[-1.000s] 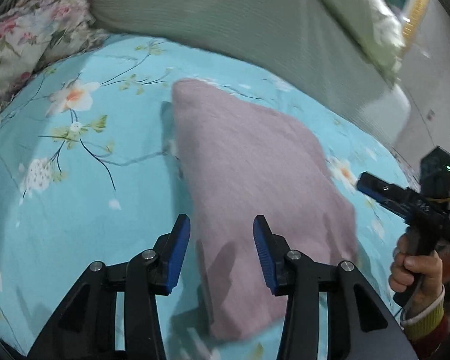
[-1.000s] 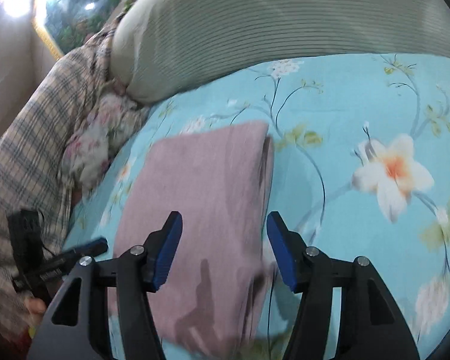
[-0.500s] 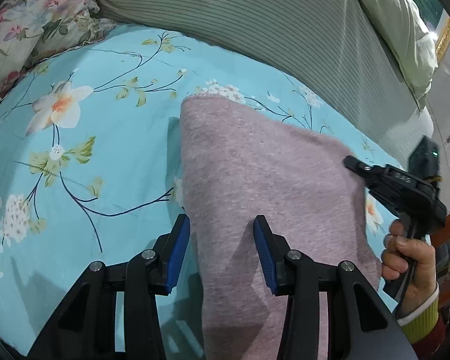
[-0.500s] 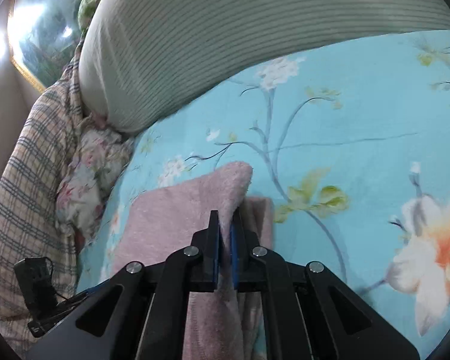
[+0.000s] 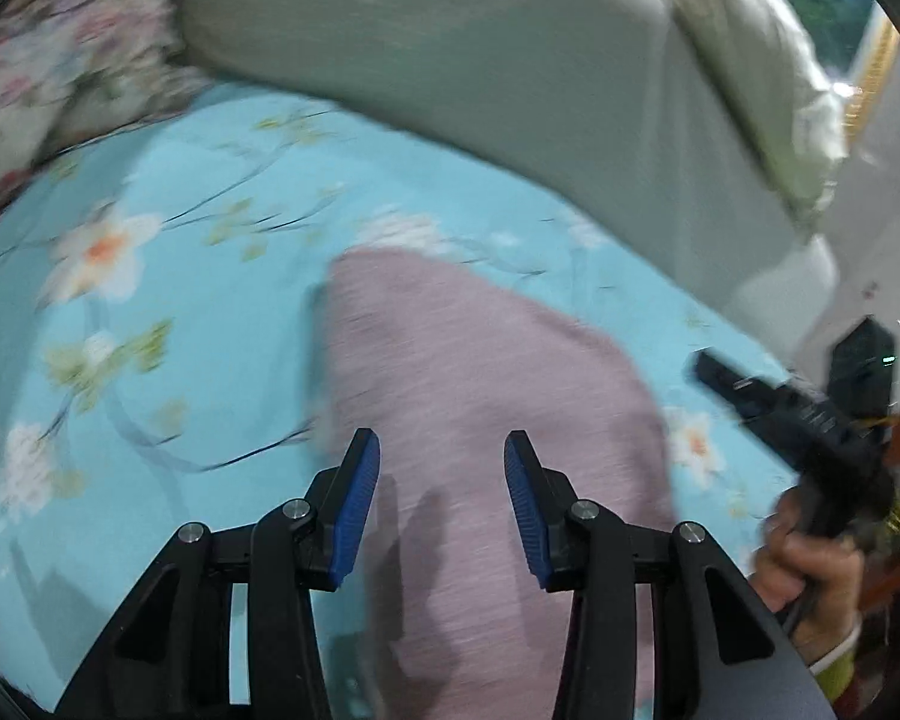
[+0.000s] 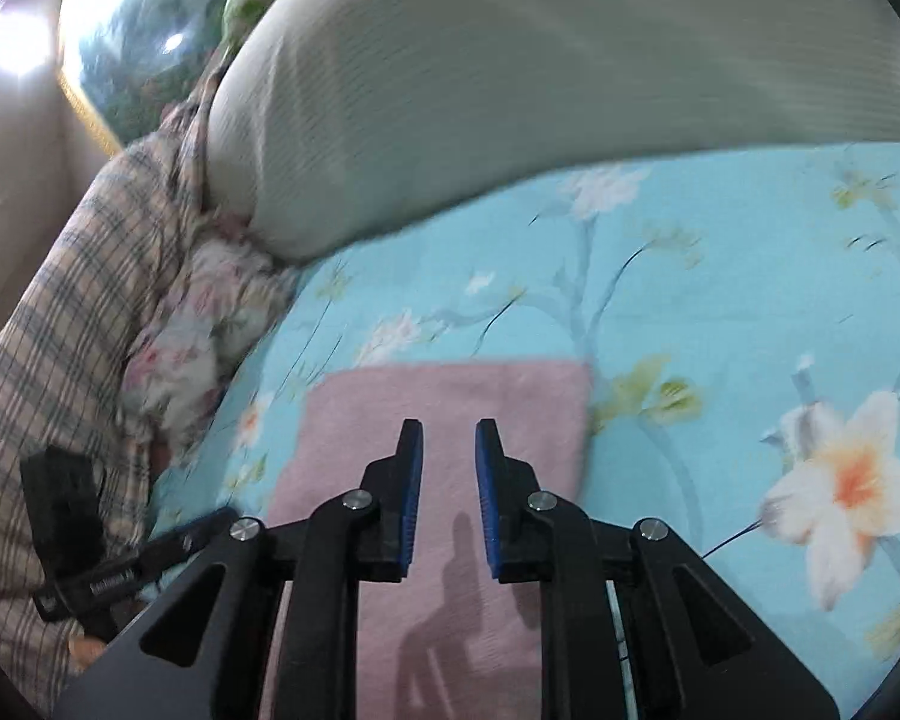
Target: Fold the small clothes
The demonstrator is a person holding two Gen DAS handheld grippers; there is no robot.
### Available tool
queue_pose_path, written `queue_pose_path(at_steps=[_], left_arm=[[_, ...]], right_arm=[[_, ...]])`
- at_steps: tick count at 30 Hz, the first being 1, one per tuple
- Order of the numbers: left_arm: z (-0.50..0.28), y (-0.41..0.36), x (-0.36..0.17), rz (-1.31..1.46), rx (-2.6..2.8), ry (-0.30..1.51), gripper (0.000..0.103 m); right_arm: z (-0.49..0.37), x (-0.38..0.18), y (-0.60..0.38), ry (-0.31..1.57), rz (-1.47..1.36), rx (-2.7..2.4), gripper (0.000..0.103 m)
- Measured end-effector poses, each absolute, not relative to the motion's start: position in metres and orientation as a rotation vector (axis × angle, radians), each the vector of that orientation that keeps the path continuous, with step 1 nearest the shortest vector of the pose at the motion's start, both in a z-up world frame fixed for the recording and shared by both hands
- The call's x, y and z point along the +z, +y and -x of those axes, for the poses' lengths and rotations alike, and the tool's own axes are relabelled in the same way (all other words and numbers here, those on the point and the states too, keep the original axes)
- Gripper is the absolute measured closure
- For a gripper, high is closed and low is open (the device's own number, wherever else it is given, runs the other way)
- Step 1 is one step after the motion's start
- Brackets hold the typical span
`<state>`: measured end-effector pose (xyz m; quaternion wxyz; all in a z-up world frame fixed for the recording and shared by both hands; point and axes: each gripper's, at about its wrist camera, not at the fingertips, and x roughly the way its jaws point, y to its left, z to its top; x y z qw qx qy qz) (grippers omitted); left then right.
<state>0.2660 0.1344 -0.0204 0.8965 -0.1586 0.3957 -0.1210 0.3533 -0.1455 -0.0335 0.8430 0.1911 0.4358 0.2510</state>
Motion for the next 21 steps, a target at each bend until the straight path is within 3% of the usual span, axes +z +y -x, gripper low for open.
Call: queue_pose_path(at_steps=[5,7,9,10,21], left_arm=[[-0.297,0.106,-0.029,0.214,-0.232,0.858,0.066],[-0.313,0.111,-0.051,0.220,-0.201,0.925,0.084],[-0.324,0.122,-0.069,0.264,-0.190,0.966,0.097],[-0.324,0.127,-0.072,0.289,-0.203,0.964,0.099],[-0.266,0.126,-0.046,0.266,-0.244,0.900,0.100]], right_arm=[[-0.356,-0.066,-0.124,1.016,-0.373,0.492,0.084],[-0.360,-0.082,-0.123,1.054,-0.347,0.459,0.088],[-0.363,-0.097,-0.127,1.071,-0.345,0.443,0.097],[-0.364,-0.100,-0.128,1.063,-0.356,0.447,0.098],[-0.319,-0.067,-0.137,1.011,-0.380,0.493,0.095]])
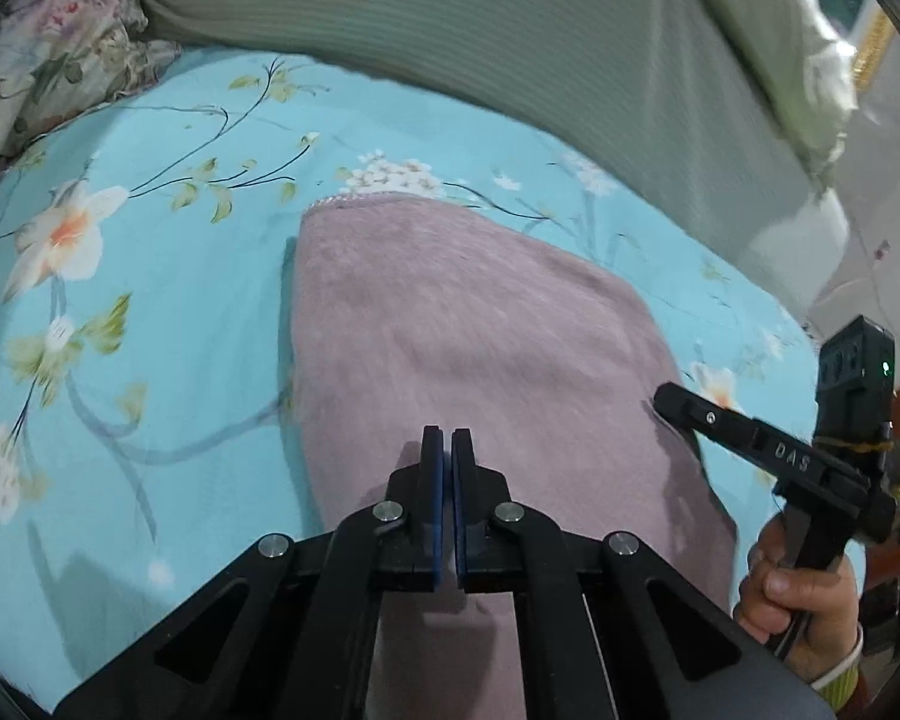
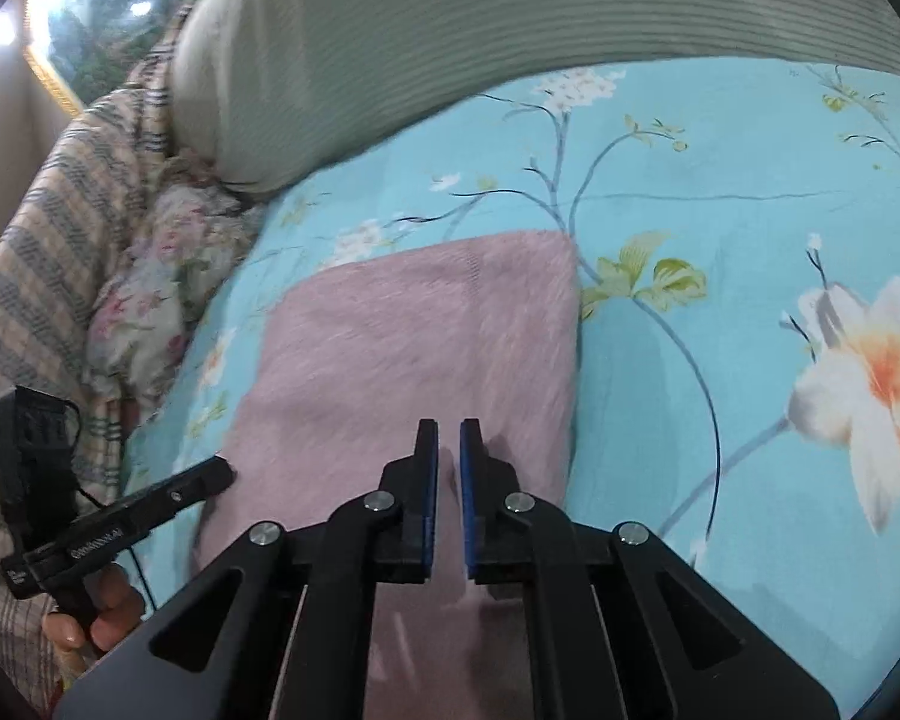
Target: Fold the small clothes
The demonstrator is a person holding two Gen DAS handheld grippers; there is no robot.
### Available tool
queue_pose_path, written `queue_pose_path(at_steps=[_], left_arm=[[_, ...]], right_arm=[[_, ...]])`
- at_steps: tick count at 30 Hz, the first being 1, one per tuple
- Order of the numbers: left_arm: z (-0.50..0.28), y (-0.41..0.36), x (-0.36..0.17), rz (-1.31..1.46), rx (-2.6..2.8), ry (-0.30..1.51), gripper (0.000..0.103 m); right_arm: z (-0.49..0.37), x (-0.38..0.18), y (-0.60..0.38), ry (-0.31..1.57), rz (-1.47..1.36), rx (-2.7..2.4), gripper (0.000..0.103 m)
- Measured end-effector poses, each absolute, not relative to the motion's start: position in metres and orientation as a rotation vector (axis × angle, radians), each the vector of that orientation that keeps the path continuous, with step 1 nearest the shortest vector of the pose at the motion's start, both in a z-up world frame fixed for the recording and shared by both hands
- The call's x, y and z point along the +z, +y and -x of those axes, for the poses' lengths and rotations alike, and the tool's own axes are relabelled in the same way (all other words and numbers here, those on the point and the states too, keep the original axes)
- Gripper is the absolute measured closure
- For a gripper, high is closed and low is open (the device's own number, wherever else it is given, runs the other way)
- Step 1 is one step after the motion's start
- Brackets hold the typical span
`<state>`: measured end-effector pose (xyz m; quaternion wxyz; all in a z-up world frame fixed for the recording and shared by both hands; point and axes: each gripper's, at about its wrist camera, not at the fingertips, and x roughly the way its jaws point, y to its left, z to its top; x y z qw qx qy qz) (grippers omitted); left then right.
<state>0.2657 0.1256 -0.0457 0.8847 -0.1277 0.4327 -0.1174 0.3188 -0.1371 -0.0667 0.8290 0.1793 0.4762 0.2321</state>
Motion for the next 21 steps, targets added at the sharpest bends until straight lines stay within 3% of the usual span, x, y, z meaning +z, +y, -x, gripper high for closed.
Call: queue_pose_path(at_steps=[9,14,21], left_arm=[[-0.159,0.114,-0.059,0.222,-0.351,0.912,0.100],[-0.139,0.108,-0.088,0.177,-0.339,0.970,0.100],[-0.132,0.108,-0.089,0.185,-0.299,0.953,0.100]], right_arm=[[-0.219,-0.068,-0.140,1.069,-0.258,0.553,0.094],[-0.200,-0.087,-0.154,1.095,-0.210,0.495,0.095],[-0.189,-0.084,-0.153,1.082,-0.158,0.453,0.094]])
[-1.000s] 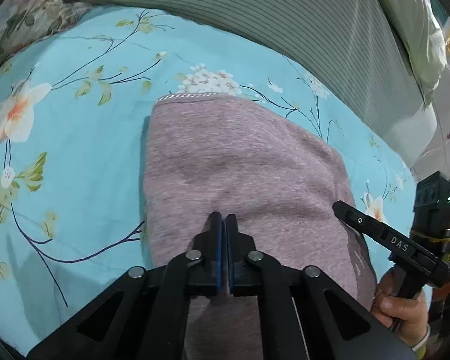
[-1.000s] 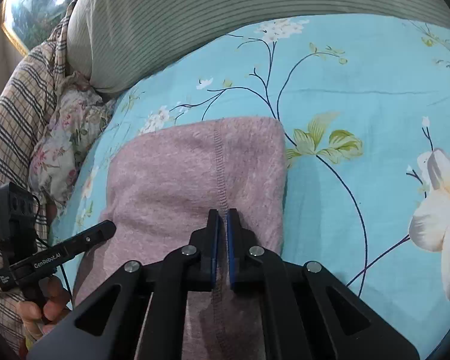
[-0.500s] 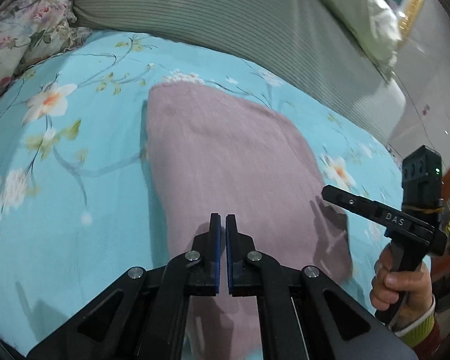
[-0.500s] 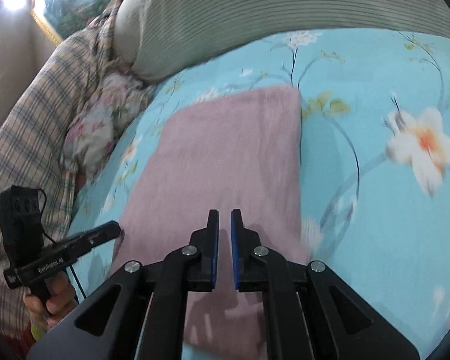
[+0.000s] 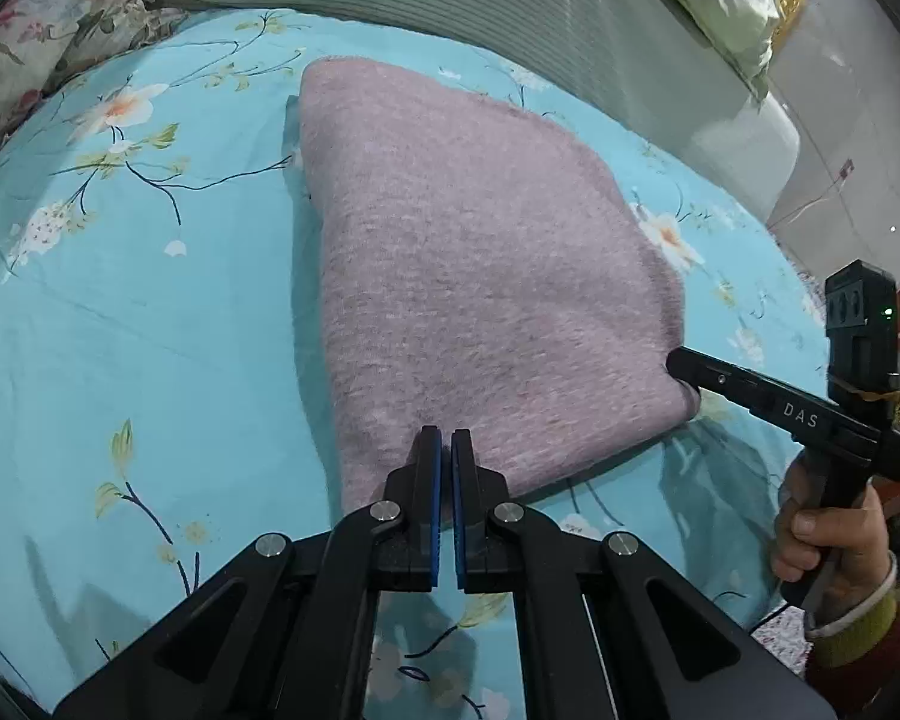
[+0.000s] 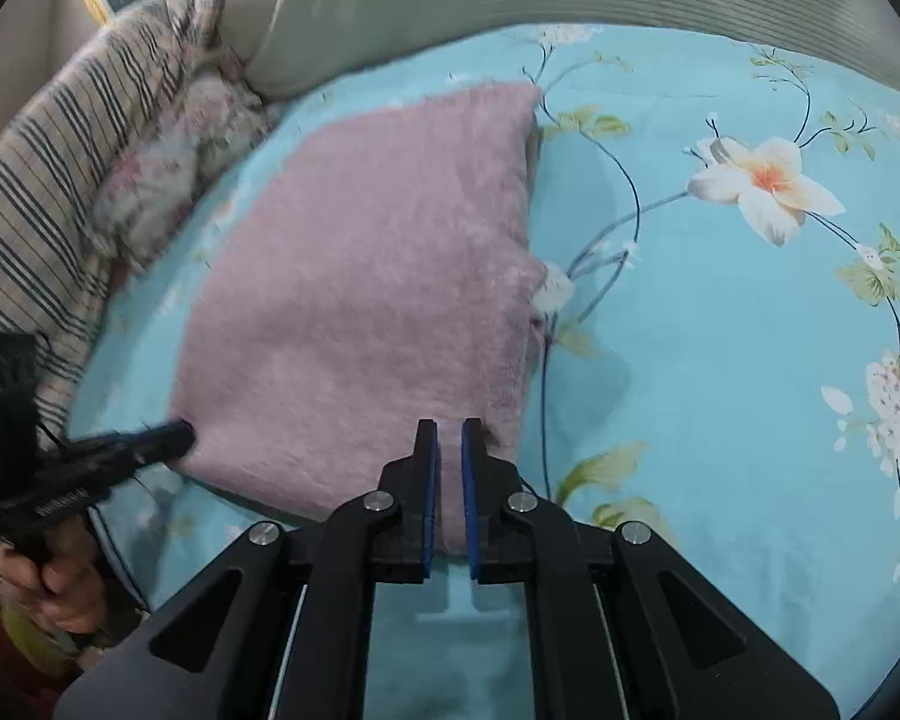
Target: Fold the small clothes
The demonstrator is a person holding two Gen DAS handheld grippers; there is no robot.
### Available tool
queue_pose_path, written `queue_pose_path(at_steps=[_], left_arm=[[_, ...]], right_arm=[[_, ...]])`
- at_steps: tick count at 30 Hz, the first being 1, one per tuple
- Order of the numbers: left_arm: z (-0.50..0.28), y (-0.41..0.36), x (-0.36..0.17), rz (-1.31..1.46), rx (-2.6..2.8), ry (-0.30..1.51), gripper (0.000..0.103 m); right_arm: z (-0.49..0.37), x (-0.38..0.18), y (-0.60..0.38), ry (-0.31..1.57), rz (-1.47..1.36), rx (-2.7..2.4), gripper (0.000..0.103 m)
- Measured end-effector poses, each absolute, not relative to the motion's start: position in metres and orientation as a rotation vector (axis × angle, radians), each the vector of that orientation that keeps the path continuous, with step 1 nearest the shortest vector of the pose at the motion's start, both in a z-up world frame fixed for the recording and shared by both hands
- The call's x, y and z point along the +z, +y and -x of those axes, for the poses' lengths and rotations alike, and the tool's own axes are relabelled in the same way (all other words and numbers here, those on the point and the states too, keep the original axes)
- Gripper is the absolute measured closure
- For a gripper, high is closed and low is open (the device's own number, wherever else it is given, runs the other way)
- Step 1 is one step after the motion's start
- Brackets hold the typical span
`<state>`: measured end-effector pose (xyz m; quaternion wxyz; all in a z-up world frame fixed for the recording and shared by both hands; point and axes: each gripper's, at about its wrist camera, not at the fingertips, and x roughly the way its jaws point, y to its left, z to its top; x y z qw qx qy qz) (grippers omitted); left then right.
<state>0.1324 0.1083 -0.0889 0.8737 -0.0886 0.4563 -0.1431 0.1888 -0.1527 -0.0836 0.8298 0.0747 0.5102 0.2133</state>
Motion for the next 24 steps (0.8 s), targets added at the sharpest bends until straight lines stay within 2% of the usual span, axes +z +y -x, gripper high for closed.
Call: queue_pose_path(at_steps=[15,21,23,24], left_arm=[[-0.124,0.105,-0.093,0.162,-0.247,0.940,0.100],[-0.100,0.105,-0.084,0.145,-0.193,0.920,0.100],[-0.094,0.105,-0.081,0.139,-0.180,0.914,0.090],[-0.090,0.105,-0.079,0.135,-0.168,0.911,0.069]], right_arm=[[-0.178,-0.083,-0.150,1.074,-0.144,0.425,0.094],[-0.156,-0.072,-0.145,1.085,-0.143,0.431,0.091],[-0.145,-0.067,-0.144,1.078,-0.145,0.445,0.085],[-0.140,-0.064,-0.142,1.076,-0.142,0.450,0.082]])
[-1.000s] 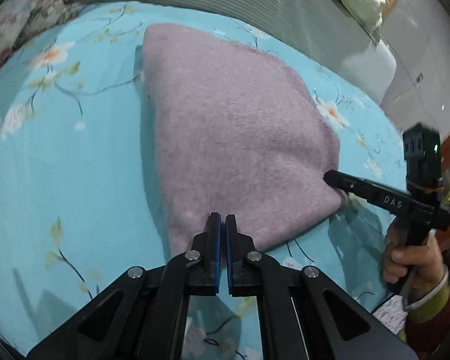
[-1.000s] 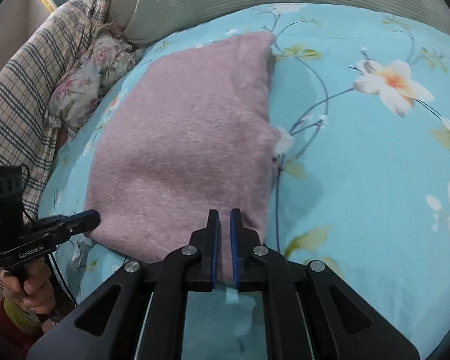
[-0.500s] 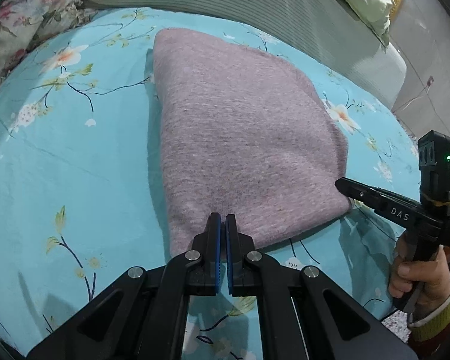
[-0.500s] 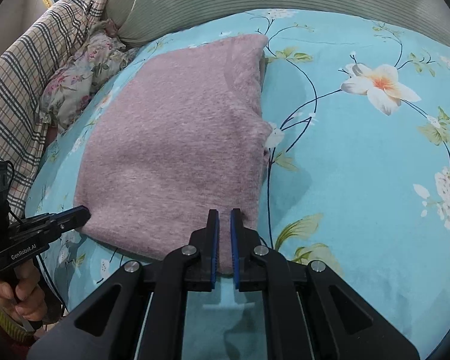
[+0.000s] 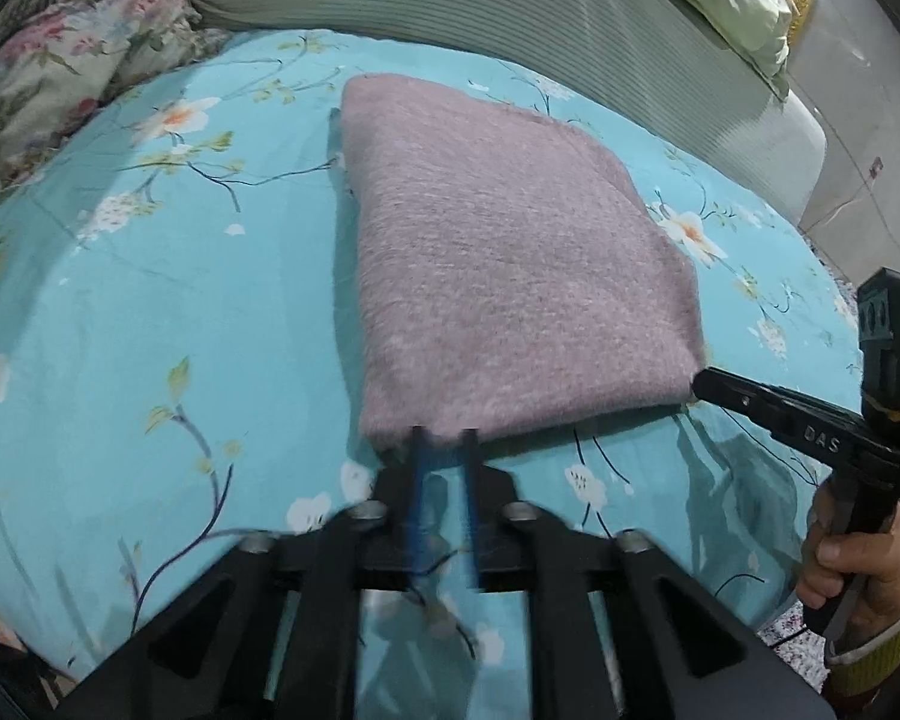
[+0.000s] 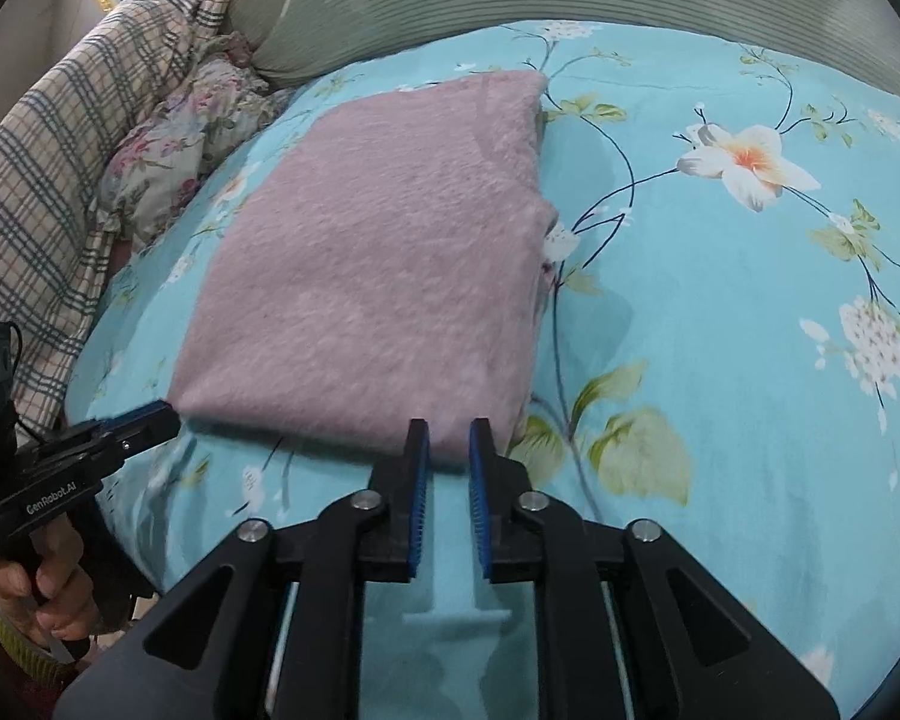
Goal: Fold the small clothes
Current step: 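Open both tools and withdraw from the folded sweater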
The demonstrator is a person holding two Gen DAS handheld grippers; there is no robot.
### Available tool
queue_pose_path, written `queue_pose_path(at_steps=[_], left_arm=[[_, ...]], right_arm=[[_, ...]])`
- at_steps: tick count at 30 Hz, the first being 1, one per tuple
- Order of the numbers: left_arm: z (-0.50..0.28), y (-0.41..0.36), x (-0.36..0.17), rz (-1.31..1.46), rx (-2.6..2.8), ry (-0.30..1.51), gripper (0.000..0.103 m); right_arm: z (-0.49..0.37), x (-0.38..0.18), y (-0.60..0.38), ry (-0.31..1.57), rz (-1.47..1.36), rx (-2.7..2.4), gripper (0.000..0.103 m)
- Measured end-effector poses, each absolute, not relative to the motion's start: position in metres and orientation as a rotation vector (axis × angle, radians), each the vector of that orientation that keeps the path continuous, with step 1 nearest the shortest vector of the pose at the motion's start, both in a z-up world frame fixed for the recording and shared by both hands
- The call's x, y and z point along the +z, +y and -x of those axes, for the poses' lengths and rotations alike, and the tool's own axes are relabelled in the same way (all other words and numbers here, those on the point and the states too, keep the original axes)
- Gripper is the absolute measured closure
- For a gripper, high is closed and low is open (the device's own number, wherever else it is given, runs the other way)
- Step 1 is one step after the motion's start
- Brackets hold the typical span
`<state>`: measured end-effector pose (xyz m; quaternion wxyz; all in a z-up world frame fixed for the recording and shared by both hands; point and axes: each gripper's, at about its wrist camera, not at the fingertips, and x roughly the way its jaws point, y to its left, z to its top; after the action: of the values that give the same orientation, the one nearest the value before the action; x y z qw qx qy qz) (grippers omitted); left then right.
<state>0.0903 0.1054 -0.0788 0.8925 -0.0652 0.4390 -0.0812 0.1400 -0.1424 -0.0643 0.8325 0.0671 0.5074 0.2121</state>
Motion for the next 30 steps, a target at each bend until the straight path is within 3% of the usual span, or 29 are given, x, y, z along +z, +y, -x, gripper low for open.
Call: queue_pose_path(at_steps=[1,2,6,10,19,30], left_arm=[[-0.086,0.107,-0.076,0.130,-0.148,0.901,0.043],[-0.082,0.109,-0.074,0.129,-0.132,0.889,0.034],[-0.065,0.118,-0.067,0.147,-0.104,0.869,0.024],[-0.052,0.126,-0.073,0.142,-0.069,0.885,0.024],[-0.026,0.126,-0.082,0.071,-0.029,0.925,0.023],[-0.012,0.113,-0.071,-0.087,0.045,0.921,0.022]], right_arm=[[-0.134,-0.061,-0.141,1.070,-0.137,0.455,0.073],[-0.129,-0.058,-0.139,1.065,-0.132,0.457,0.064],[-0.109,-0.050,-0.140,1.046,-0.124,0.452,0.061],[-0.090,-0.049,-0.144,1.054,-0.123,0.441,0.060],[-0.065,-0.040,-0.141,1.047,-0.080,0.451,0.032],[-0.058,-0.034,-0.144,1.042,-0.067,0.466,0.020]])
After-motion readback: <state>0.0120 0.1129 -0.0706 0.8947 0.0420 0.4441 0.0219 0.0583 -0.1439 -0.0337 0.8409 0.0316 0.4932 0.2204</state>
